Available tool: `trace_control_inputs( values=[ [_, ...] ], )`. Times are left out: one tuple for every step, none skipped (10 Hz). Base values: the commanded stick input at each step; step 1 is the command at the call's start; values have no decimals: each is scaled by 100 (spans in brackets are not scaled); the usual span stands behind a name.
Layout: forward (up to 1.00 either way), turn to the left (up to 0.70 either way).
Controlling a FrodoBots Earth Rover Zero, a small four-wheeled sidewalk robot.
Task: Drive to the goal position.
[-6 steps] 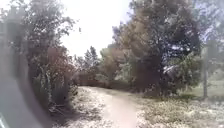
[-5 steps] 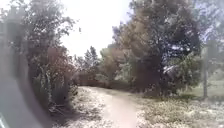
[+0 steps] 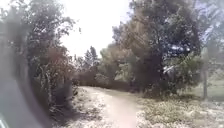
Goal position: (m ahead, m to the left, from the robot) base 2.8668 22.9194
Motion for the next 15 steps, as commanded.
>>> trace_control_inputs(
  values=[
    [60, 0],
    [70, 0],
    [70, 0],
    [70, 0],
    [70, 0],
    [70, 0],
    [70, 0],
    [70, 0],
    [70, 0],
    [70, 0],
    [70, 0],
    [70, 0],
    [70, 0],
    [70, 0],
    [70, 0]
  ],
)
